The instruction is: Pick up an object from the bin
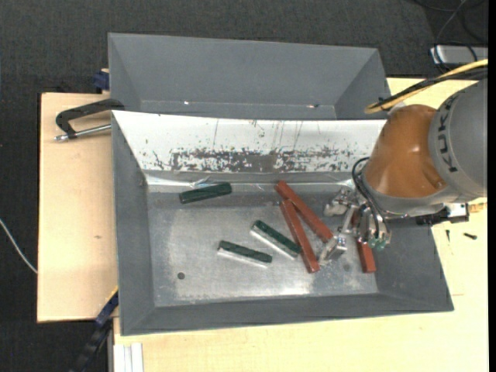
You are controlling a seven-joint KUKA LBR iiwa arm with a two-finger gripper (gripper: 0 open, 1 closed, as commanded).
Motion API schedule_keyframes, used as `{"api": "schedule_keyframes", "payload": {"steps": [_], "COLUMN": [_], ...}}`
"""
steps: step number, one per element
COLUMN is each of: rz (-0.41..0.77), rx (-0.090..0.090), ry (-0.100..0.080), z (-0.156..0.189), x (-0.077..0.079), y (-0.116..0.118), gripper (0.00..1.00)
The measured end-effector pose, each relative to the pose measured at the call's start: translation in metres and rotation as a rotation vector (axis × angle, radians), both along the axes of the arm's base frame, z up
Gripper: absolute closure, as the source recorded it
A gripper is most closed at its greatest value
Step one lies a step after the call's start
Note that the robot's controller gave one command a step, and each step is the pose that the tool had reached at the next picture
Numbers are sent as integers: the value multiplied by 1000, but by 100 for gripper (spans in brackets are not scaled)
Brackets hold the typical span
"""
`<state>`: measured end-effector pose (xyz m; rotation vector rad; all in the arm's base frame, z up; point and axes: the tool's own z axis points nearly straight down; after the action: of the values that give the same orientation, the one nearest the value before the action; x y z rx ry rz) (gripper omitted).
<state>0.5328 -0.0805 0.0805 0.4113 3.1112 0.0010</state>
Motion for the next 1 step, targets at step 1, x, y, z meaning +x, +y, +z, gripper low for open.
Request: {"api": "schedule_keyframes", "payload": {"steps": [1], "rz": [169], "rx": [3], "ry": [8], "z": [-4], "x": [22], "y": [18], "gripper": [100]}}
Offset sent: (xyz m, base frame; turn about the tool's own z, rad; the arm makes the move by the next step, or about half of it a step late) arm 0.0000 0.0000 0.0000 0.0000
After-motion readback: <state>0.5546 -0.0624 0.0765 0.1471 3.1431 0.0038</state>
